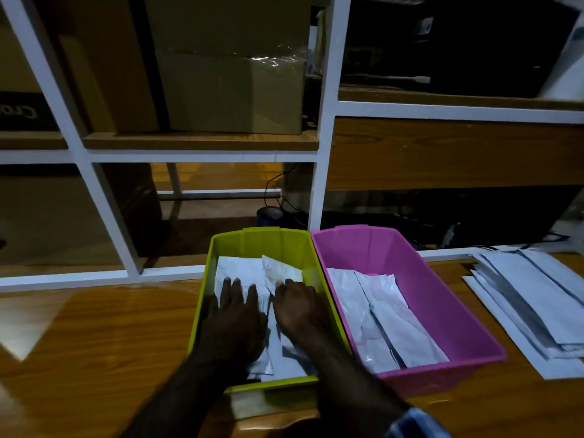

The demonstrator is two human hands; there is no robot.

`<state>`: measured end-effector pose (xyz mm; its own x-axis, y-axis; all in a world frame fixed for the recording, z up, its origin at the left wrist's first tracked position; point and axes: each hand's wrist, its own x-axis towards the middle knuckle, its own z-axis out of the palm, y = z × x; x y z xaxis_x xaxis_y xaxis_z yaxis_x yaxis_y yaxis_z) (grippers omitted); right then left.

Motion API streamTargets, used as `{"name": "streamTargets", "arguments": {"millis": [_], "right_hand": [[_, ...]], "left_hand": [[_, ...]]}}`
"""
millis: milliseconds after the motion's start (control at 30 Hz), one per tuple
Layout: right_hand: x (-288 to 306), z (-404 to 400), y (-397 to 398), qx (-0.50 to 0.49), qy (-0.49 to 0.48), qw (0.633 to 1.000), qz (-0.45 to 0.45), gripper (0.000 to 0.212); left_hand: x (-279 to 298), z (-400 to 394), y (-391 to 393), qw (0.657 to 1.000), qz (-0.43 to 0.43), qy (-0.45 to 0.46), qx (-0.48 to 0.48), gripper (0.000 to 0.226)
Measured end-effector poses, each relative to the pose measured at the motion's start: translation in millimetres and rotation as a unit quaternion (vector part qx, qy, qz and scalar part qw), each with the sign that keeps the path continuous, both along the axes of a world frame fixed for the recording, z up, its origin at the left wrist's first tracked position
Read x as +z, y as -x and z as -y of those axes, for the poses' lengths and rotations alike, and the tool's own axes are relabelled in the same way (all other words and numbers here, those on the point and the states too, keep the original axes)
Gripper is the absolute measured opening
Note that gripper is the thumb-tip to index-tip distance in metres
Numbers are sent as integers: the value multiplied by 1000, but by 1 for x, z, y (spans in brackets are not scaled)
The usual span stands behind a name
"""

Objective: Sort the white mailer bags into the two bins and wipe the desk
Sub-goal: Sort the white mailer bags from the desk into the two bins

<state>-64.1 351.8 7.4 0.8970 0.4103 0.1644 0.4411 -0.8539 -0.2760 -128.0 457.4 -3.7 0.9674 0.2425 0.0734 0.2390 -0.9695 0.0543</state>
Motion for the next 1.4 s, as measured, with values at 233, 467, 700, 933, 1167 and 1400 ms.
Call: {"name": "streamTargets", "arguments": {"millis": [233,467,700,933,1167,1400], "right_hand": [[-1,-1,-18,68,-16,996,-63,41],[-41,-7,-30,57,16,976,-211,50],[-67,-4,-30,49,65,975,-208,65],[-65,1,-35,68,73,968,-229,64],[-81,-6,-33,54,89,971,-215,64],[-61,-6,-35,51,81,965,-244,65]], "left_hand": [[-6,-12,-21,995,-103,11,-12,63],[-46,-15,-31,993,-91,73,16,69],[-72,-11,-33,997,-28,65,-30,58],[-96,-20,-39,995,-53,80,-22,61],[-92,-21,-42,995,-52,80,-36,62],[-73,-18,-38,992,-113,47,-28,66]]}}
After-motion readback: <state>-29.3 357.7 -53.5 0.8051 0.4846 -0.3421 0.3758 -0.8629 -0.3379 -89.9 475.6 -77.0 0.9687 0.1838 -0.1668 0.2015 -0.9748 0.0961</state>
